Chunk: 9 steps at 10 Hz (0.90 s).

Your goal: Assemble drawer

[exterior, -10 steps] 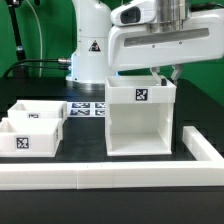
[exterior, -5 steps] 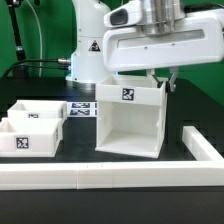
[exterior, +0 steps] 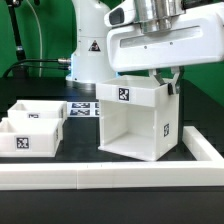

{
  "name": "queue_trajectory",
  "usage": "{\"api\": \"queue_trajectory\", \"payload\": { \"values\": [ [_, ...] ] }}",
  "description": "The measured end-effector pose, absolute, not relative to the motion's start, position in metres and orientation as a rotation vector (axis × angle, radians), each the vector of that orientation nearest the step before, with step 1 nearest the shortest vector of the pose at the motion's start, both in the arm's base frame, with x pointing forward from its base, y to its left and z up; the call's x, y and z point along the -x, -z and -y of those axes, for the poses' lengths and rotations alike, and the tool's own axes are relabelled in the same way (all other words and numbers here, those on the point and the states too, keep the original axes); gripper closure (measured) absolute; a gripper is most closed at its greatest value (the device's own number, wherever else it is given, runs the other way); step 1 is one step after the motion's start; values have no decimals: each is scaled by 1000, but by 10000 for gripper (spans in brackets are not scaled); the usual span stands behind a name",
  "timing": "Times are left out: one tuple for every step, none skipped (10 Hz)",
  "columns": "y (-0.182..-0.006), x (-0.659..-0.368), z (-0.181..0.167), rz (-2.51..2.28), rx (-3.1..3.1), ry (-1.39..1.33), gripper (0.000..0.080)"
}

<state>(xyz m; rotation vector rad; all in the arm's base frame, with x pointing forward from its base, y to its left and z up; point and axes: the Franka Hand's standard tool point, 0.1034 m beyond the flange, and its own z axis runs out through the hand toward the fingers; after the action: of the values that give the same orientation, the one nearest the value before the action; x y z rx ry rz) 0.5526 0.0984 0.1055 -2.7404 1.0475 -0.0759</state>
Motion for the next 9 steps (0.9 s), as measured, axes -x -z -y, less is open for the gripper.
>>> {"api": "queue_trajectory", "payload": {
  "values": [
    [-106,-553,-99,-1101,2714,68,748],
    [-106,-552,-101,-1206,2663,55,748],
    [-103,-551,-102,-1464,2513,47,748],
    [-100,-551,-104,-1660,2376,41,748],
    [-100,-557,-105,-1747,2308,37,747],
    [-101,-563,-103,-1825,2227,32,747],
    [-103,-565,-104,-1862,2191,29,745],
    [-103,-564,-106,-1923,2128,9,745],
    [-103,-563,-106,-1971,2076,-6,745]
  ]
}}
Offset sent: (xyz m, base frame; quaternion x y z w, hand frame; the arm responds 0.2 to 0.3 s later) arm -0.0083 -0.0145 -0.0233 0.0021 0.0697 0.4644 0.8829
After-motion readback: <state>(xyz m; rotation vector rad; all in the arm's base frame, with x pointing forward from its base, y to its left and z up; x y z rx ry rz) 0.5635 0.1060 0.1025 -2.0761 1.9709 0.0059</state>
